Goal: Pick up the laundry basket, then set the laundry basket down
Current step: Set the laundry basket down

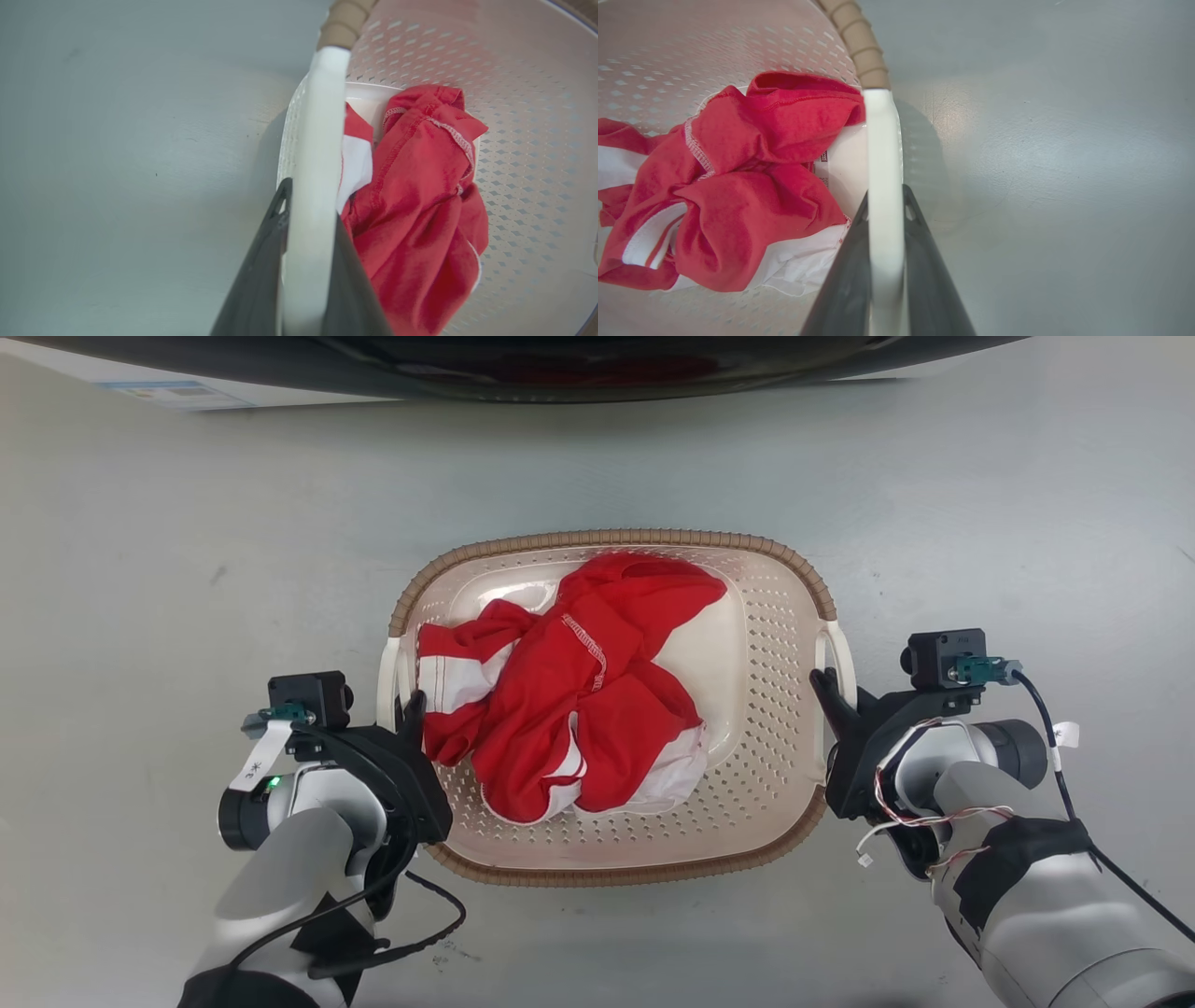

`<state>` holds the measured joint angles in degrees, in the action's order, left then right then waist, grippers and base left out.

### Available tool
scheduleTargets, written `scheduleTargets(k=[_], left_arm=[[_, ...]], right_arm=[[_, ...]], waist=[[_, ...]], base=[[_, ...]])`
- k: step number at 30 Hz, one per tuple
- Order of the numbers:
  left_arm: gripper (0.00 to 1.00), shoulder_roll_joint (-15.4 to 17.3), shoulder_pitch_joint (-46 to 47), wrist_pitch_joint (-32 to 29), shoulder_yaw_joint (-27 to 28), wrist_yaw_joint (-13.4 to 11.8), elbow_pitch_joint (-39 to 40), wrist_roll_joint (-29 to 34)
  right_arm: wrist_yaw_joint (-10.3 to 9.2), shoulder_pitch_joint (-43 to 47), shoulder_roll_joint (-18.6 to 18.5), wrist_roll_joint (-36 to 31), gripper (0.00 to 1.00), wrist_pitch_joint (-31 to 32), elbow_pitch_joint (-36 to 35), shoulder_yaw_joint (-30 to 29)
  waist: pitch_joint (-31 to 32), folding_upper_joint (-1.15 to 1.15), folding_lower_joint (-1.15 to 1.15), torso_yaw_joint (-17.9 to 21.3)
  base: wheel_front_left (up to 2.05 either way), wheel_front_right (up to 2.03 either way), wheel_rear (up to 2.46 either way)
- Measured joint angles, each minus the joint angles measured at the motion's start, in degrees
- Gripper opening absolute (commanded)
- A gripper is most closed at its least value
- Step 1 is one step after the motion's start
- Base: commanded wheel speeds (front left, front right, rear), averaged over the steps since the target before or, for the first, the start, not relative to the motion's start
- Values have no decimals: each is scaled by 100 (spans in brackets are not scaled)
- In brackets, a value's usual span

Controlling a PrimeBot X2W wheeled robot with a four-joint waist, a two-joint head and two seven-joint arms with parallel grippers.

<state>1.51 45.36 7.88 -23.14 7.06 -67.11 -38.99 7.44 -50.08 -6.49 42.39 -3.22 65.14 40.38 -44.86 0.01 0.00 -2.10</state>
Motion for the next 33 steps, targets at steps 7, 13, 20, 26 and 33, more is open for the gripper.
scheduleTargets(k=[7,13,20,26,33], left_arm=[[0,-25,6,83,-36,1,-91,-18],[0,-25,28,88,-145,1,-114,-81],[100,29,30,77,-250,3,31,-399],[100,29,25,79,-386,8,91,-492],[100,23,26,89,-430,9,-38,-493]], right_arm=[[12,0,18,0,0,-118,88,25],[12,-26,31,0,94,-193,156,83],[11,-51,14,1,100,-255,153,149],[11,-48,8,36,100,-344,153,203],[11,-32,-31,54,100,-458,136,272]], waist=[[7,0,0,-9],[7,0,0,-13],[8,-1,0,-10],[102,-1,-1,-23],[307,-2,0,-42]], base=[[0,0,0],[0,0,0],[0,0,0],[0,0,0],[0,0,0]])
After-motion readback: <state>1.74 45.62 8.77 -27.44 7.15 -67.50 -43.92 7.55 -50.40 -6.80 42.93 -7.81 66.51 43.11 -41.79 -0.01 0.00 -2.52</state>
